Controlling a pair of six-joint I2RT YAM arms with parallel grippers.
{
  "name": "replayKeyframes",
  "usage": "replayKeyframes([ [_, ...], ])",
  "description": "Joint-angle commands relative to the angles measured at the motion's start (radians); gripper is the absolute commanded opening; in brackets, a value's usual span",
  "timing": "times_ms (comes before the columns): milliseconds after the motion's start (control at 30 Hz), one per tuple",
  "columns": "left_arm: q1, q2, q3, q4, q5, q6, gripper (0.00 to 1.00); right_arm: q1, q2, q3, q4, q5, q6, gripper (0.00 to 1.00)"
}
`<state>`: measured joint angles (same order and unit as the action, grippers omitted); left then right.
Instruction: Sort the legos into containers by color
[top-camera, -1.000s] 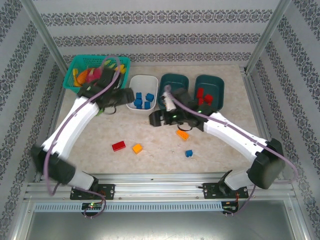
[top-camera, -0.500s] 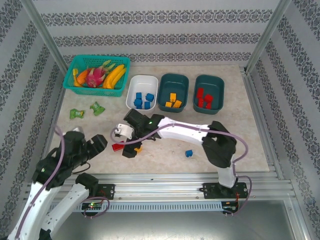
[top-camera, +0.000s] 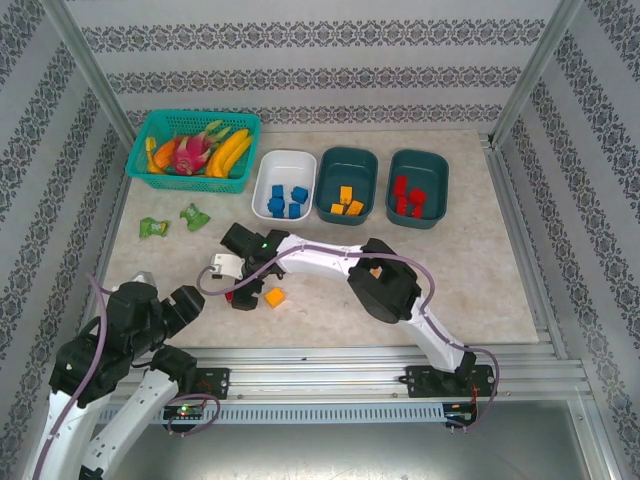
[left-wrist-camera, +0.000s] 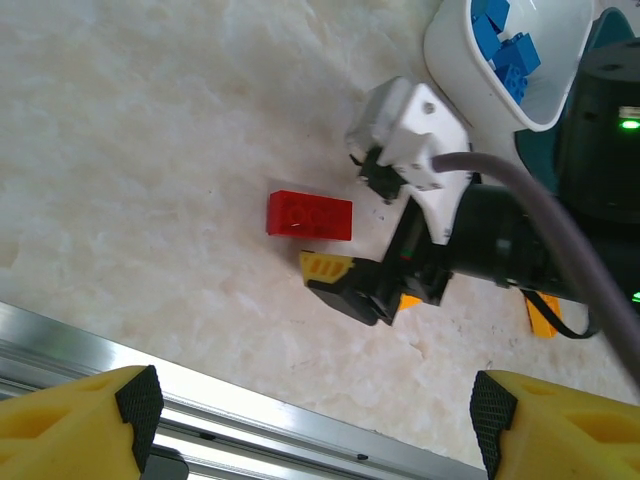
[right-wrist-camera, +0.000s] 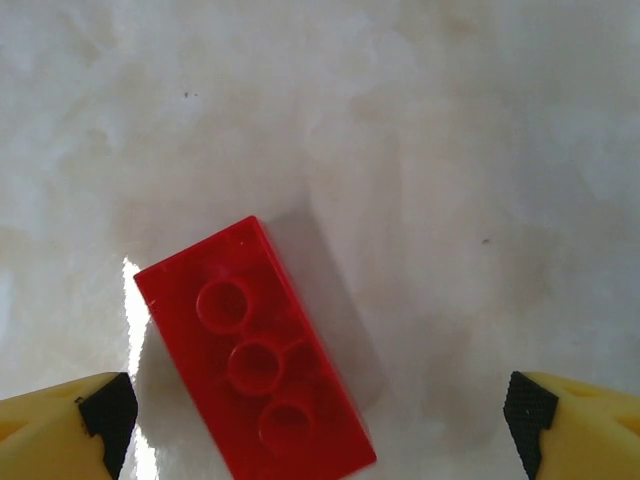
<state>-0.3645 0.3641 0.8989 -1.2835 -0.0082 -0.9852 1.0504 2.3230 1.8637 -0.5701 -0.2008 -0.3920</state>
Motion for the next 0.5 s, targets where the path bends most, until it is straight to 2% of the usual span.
replayKeyframes([
  [0, 0.007, -0.011, 0.035, -0.054, -0.002, -0.007, 0.82, 0.011, 0.041, 0.064, -0.053, 0.020, 0.023, 0.93],
  [233, 0.007, -0.012, 0.044, -0.054, -0.007, 0.003, 0.80, 0.014, 0.115, 0.165, -0.133, 0.028, 0.079, 0.74],
  [467, 0.007, -0.012, 0.045, -0.052, -0.010, 0.006, 0.79, 0.019, 0.136, 0.193, -0.142, 0.033, 0.101, 0.60],
])
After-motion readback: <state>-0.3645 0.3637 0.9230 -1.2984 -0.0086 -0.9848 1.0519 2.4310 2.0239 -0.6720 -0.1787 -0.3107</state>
